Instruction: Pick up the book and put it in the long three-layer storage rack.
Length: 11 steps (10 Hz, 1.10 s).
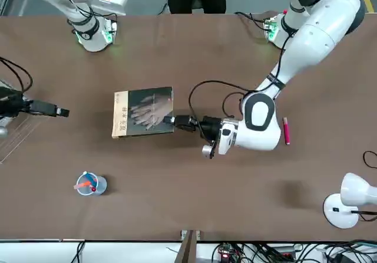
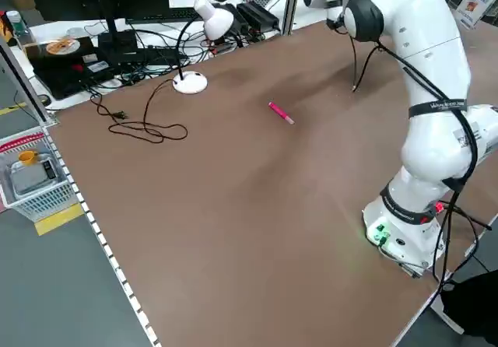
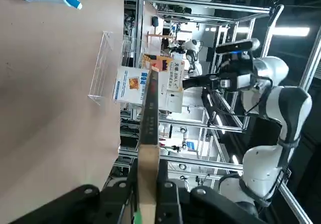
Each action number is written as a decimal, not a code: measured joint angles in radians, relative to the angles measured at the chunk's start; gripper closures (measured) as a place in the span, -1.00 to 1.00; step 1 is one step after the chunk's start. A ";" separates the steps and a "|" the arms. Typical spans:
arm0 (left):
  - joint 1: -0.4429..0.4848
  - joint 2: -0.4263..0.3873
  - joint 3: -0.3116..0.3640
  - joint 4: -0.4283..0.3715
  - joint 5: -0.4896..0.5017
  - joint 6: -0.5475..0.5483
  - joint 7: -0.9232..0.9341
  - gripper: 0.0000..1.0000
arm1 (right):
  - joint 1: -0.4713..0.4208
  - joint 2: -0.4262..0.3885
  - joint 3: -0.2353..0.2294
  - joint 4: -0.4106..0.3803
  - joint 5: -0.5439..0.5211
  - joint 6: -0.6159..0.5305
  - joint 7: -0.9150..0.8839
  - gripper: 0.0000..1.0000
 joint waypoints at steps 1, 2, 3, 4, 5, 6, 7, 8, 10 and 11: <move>-0.001 0.001 0.000 0.000 0.000 0.000 0.004 0.97 | 0.000 0.013 0.000 -0.010 0.046 0.000 -0.020 -0.98; -0.003 0.003 0.000 0.000 0.000 0.000 0.006 0.97 | -0.002 0.022 0.000 -0.027 0.093 0.000 -0.052 -0.98; -0.005 0.005 0.000 0.000 0.000 0.000 0.008 0.97 | -0.008 0.027 0.000 -0.045 0.132 0.000 -0.087 -0.98; -0.007 0.007 0.000 0.000 0.000 0.000 0.009 0.97 | -0.017 0.031 0.000 -0.061 0.166 -0.005 -0.119 -0.98; -0.010 0.009 0.000 0.000 0.000 0.000 0.009 0.97 | -0.027 0.033 0.000 -0.072 0.197 -0.015 -0.152 -0.98; -0.013 0.010 0.000 0.000 0.000 0.000 0.010 0.97 | -0.036 0.036 0.000 -0.083 0.223 -0.027 -0.192 -0.98; -0.015 0.010 0.000 0.001 -0.001 0.000 0.010 0.97 | -0.043 0.040 0.000 -0.093 0.237 -0.032 -0.234 -0.98; -0.018 0.010 0.000 0.001 -0.003 0.000 0.011 0.97 | -0.049 0.047 0.000 -0.103 0.244 -0.033 -0.273 -0.98; -0.024 0.010 0.000 0.002 -0.015 0.000 0.011 0.97 | -0.056 0.070 0.000 -0.116 0.270 -0.043 -0.342 -0.98; -0.027 0.010 0.000 0.002 -0.027 0.000 0.015 0.98 | -0.057 0.084 0.000 -0.122 0.295 -0.054 -0.374 -0.98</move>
